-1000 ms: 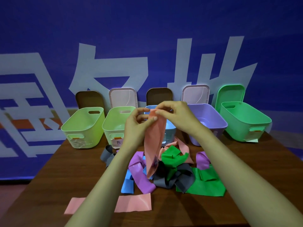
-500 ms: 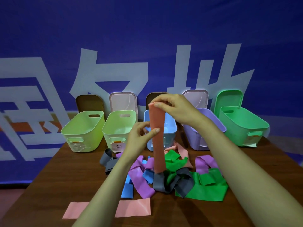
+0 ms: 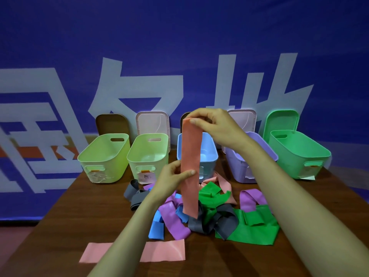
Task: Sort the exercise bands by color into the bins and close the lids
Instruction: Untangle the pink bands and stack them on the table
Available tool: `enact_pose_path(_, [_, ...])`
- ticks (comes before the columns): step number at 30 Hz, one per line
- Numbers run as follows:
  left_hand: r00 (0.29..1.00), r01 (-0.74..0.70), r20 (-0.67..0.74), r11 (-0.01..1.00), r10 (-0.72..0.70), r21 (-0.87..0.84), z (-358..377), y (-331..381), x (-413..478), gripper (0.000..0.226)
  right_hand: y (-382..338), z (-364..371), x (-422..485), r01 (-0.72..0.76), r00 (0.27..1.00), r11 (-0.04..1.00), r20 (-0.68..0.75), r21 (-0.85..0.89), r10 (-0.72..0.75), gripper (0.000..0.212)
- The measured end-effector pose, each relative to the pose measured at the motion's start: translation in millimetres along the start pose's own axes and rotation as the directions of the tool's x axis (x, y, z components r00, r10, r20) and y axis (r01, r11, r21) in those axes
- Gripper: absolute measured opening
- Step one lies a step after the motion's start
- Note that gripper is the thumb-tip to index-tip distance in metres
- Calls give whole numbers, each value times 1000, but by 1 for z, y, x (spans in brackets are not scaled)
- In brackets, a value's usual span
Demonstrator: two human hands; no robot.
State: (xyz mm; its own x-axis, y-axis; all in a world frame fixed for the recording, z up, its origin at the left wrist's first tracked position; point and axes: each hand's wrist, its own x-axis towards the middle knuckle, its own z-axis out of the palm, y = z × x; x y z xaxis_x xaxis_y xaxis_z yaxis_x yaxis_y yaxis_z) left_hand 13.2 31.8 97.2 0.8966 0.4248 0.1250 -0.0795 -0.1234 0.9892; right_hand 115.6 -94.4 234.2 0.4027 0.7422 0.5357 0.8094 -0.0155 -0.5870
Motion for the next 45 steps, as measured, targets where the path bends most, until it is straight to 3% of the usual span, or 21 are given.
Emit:
enact_pose_path(5, [991, 131, -18, 991, -130, 32, -7, -36, -11, 21, 21, 6, 1, -90, 994, 993, -68, -80, 85, 19])
enact_pose_path(9, [970, 223, -113, 972, -214, 75, -28, -58, -22, 24, 54, 18, -7, -237, 967, 956, -132, -173, 216, 17])
enact_pose_path(13, [950, 292, -176, 932, -257, 213, -62, -70, -33, 21, 81, 41, -31, -405, 912, 909, -108, -94, 396, 9])
enact_pose_path(19, [913, 406, -97, 865, -396, 294, -103, -77, -61, 19, 107, 82, -79, -576, 818, 817, -28, -35, 575, 20])
enact_pose_path(23, [885, 464, -203, 827, -419, 318, -122, -90, -81, 28, 111, 118, -108, -571, 820, 815, -18, -104, 572, 28])
enact_pose_path(29, [873, 447, -254, 891, -416, 81, -139, -98, -105, 18, 94, 165, -149, -506, 860, 844, -27, -178, 510, 29])
enact_pose_path(32, [868, 446, -280, 891, -409, 83, -156, -98, -115, 20, 86, 181, -166, -517, 855, 841, -50, -158, 517, 32])
enact_pose_path(38, [853, 497, -343, 812, -393, 306, -185, -112, -127, 25, 78, 215, -195, -542, 840, 837, -64, -77, 538, 25])
enact_pose_path(45, [768, 583, -436, 794, -469, 173, -194, -117, -130, 38, 74, 231, -214, -580, 814, 814, -53, -19, 579, 28])
